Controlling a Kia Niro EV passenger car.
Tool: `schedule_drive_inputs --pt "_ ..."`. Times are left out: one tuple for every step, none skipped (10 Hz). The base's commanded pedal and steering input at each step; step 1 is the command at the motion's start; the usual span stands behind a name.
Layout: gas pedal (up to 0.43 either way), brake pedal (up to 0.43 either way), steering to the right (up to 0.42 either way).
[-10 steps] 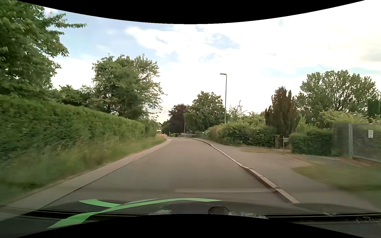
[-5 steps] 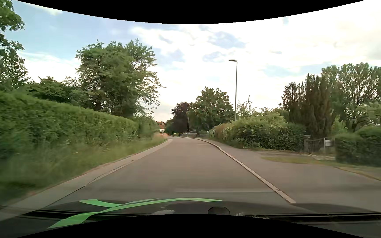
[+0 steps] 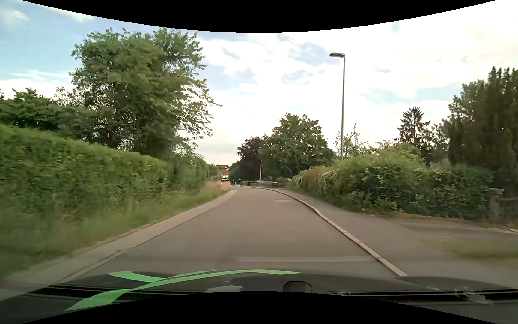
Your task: Follow the waypoints while adhering to traffic rules and regulations
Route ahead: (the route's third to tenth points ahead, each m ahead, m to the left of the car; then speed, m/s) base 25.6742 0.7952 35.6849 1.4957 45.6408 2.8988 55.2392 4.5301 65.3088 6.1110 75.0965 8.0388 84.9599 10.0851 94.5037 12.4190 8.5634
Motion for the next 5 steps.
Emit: schedule_drive_inputs --pt "0.13 0.0 -0.019" --pt "0.13 0.0 -0.015" --pt "0.13 0.0 -0.014" --pt "0.118 0.0 -0.013" --pt "0.118 0.0 -0.011"
